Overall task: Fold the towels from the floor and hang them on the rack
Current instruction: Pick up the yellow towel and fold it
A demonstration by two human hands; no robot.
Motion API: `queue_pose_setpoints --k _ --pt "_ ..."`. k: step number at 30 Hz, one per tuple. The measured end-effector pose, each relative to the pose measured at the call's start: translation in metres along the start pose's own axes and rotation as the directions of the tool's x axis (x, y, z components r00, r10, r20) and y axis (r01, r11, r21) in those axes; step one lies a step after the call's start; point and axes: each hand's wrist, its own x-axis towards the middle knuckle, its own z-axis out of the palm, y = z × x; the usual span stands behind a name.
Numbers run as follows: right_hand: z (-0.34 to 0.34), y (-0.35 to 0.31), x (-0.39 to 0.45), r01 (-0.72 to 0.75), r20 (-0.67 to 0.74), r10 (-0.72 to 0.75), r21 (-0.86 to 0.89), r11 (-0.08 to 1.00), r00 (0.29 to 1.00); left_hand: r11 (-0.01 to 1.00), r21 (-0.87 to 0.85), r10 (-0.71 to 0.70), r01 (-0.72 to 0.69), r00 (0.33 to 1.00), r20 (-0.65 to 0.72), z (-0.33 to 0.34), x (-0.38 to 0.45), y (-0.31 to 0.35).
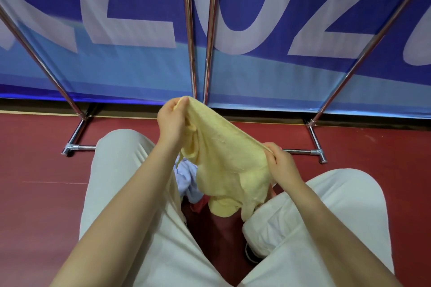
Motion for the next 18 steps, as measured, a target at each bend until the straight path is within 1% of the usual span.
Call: queue_pose_setpoints --k 3,4,7,9,11,14,17,18 --pt "-0.002 -0.009 -0.003 -0.03 -0.058 0.039 0.148 0.988 0.998 0.975 -0.155 -0.17 0.16 0.984 -0.057 -0.006 0.007 -0.004" --pt "-0.002 -0.012 -0.004 -0.037 -0.076 0.054 0.205 0.978 0.996 0.969 -0.166 -0.197 0.185 0.979 -0.059 -0.007 0.007 -0.006" --pt "-0.005 -0.021 -0.006 -0.053 -0.122 0.096 0.323 0.945 0.988 0.978 -0.066 -0.202 0.199 0.978 -0.045 -0.003 0.005 -0.011" --pt "-0.009 -0.03 -0.009 -0.045 -0.16 0.118 0.399 0.916 0.98 0.982 0.03 -0.189 0.189 0.982 0.011 0.002 0.001 -0.016" --pt "-0.013 -0.039 -0.012 -0.036 -0.175 0.132 0.468 0.883 0.976 0.977 0.111 -0.194 0.182 0.976 0.098 0.01 -0.007 -0.024" --pt "-0.011 -0.041 -0.012 -0.025 -0.16 0.106 0.44 0.897 0.981 0.965 0.213 -0.203 0.155 0.952 0.229 0.026 -0.022 -0.037" --pt "-0.006 -0.037 -0.009 -0.009 -0.143 0.056 0.311 0.95 0.988 0.946 0.313 -0.19 0.085 0.928 0.321 0.04 -0.03 -0.053" --pt "-0.006 -0.038 -0.008 -0.003 -0.137 0.046 0.292 0.956 0.989 0.939 0.335 -0.197 0.076 0.919 0.343 0.044 -0.031 -0.059"
